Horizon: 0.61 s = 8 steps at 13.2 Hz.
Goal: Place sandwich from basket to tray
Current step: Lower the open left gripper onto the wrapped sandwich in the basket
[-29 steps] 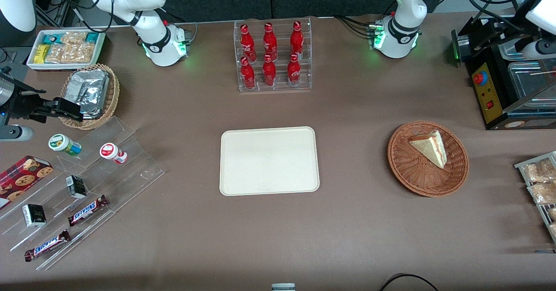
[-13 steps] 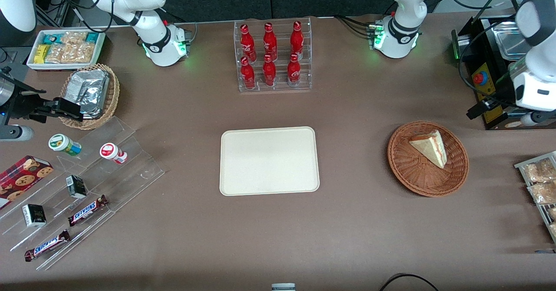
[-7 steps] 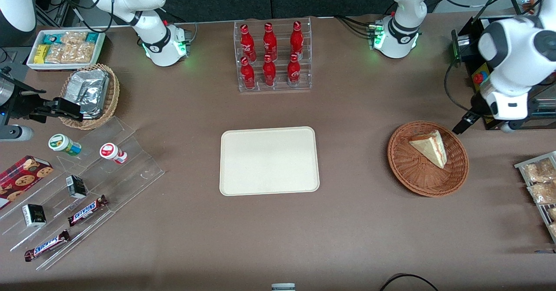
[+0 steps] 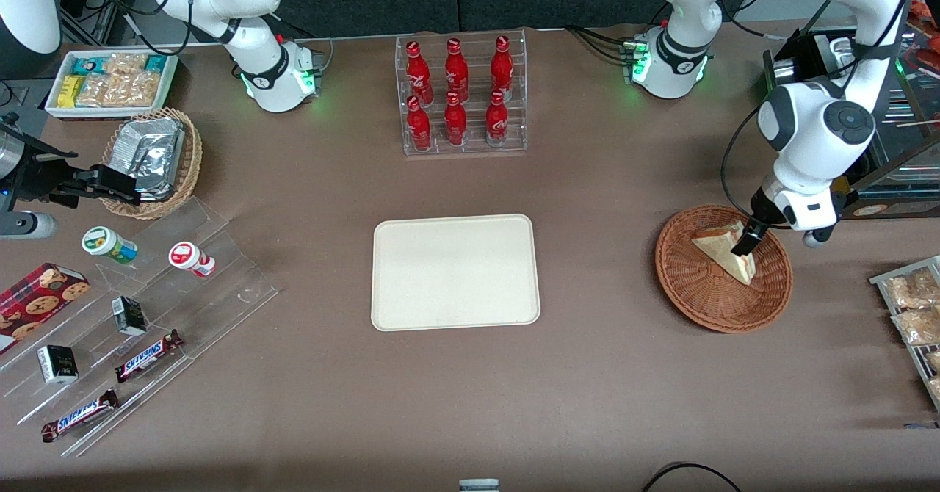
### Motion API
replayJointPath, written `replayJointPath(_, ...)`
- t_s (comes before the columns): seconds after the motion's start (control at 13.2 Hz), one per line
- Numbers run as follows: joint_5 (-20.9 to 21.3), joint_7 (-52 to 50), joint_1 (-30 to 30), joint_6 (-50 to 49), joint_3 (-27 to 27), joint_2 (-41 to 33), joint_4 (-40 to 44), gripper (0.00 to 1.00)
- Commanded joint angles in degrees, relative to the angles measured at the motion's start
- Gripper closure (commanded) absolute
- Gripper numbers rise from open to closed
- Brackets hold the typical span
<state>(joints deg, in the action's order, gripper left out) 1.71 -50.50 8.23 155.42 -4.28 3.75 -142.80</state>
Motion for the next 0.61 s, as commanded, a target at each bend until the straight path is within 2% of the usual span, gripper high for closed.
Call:
replayJointPath(0.0, -0.22, -1.62, -1.72, 0.76, 0.15, 0.91, 0.24, 0.0)
replayJointPath(0.38, 0.05, -1.09, -1.81, 0.59, 0.15, 1.26, -0.28, 0.0)
replayJointPath(0.53, 0.05, -1.53, -1.73, 0.76, 0.15, 2.31, -0.28, 0.2)
